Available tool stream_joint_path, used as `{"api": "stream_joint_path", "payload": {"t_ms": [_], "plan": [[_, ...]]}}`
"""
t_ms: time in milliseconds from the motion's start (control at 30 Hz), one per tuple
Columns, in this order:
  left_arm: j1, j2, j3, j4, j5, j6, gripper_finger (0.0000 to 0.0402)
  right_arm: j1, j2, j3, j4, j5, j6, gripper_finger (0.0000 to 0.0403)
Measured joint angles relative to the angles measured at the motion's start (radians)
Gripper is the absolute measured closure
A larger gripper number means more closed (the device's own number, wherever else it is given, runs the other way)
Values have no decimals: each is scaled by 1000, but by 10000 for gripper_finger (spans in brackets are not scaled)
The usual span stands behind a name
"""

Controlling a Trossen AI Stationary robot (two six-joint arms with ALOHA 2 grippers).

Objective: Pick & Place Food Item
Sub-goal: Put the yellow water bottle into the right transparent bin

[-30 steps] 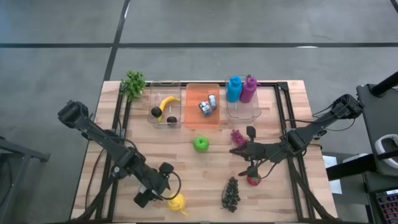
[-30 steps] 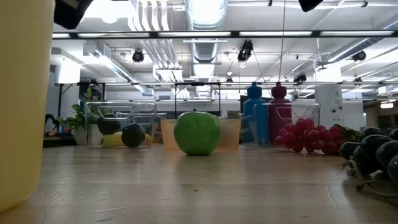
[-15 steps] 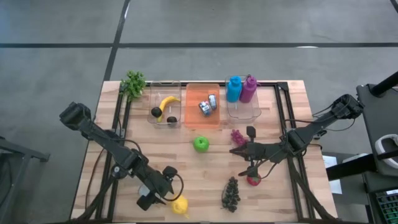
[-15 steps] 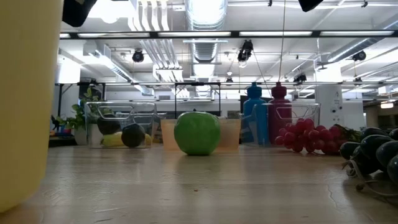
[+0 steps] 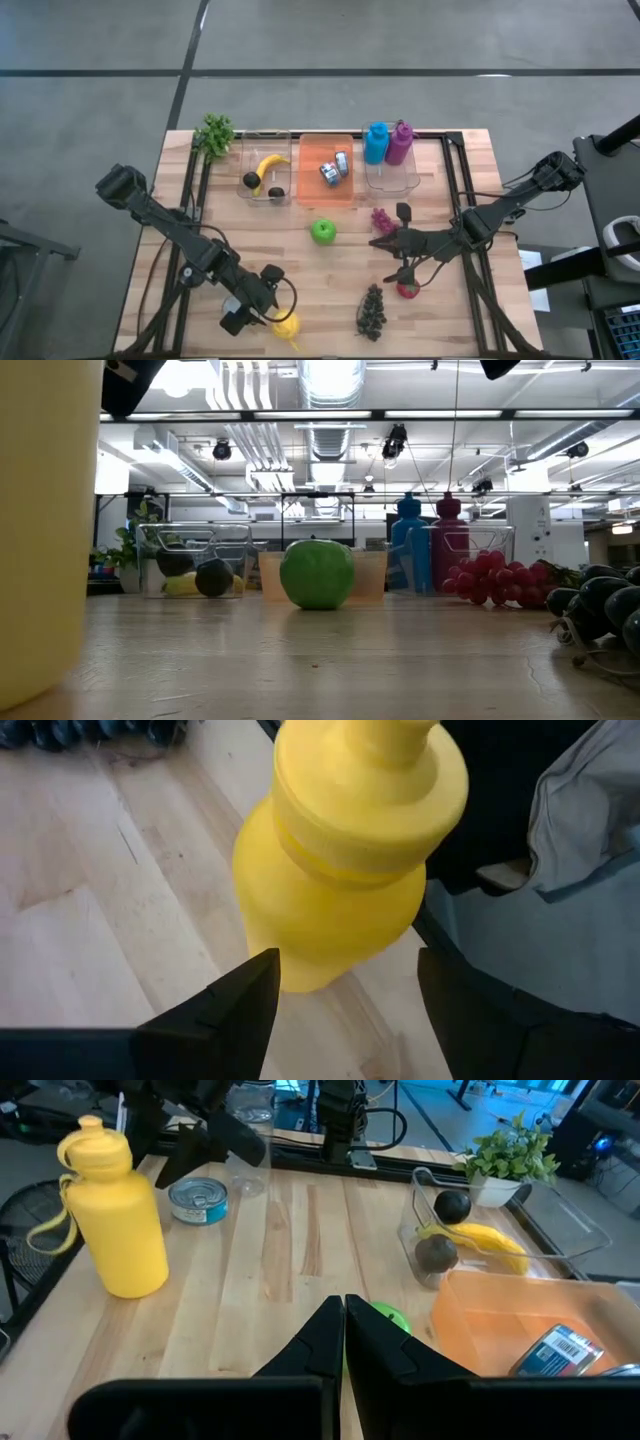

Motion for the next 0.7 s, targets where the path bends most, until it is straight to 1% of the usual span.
{"api": "stream_joint_path", "payload": {"t_ms": [100, 233, 467, 600, 700], "plan": [[0, 0, 0, -1, 0, 0, 165, 0, 0, 0, 1, 0, 33, 394], [0, 0, 0, -1, 0, 0, 165, 0, 0, 0, 20, -1, 21, 394], [0, 0, -6, 9, -13, 0, 160, 0, 0, 0, 23, -75, 44, 394], [-1, 0, -7, 9, -26, -19, 164, 0, 1, 0, 23, -78, 42, 394], [-1, 0, -30, 13, -27, -28, 167, 0, 1, 0, 23, -80, 43, 394]]}}
